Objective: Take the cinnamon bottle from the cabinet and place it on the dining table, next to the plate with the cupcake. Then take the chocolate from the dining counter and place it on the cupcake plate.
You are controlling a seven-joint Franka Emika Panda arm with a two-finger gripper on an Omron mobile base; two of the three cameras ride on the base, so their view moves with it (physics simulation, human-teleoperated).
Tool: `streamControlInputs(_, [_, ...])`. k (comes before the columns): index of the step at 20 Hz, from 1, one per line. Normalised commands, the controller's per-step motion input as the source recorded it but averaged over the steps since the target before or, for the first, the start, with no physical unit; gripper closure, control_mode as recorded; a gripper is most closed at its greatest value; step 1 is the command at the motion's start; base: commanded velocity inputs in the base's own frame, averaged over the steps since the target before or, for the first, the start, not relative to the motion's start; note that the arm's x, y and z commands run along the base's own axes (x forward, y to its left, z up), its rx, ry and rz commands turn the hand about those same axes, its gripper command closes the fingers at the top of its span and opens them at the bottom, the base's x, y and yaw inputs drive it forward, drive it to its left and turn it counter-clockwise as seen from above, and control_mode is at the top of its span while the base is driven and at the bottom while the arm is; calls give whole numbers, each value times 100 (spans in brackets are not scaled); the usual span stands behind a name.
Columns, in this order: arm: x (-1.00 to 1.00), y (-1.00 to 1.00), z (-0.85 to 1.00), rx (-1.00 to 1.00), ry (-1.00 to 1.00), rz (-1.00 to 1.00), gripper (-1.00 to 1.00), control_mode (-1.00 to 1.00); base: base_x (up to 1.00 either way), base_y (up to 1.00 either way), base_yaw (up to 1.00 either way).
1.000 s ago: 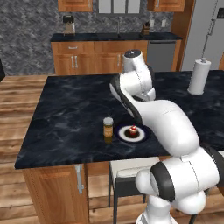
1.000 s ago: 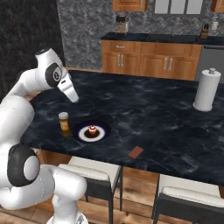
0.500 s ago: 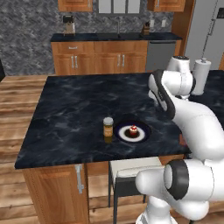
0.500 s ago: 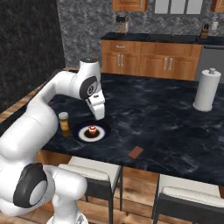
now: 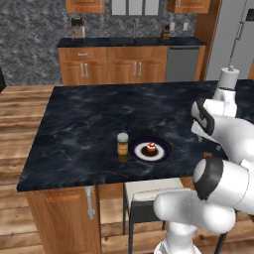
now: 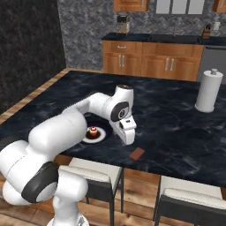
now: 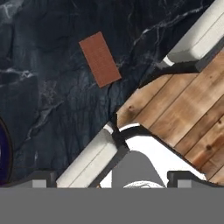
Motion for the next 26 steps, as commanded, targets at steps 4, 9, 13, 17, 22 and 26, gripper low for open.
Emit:
streamControlInputs(4, [9, -100, -69, 0, 3, 7, -100, -100, 0, 0, 0])
streamControlInputs(9, [40, -48, -43, 0, 0, 9, -100, -100, 0, 0, 0])
streamControlInputs(13, [55, -5, -44, 0, 7, 1, -100, -100, 0, 0, 0])
streamControlInputs(17, [43, -3, -47, 2, 11, 2, -100, -100, 0, 0, 0])
streamControlInputs(22, [17, -2, -36, 0, 5, 11, -100, -100, 0, 0, 0])
streamControlInputs(26, [0, -4, -29, 2, 0, 16, -100, -100, 0, 0, 0])
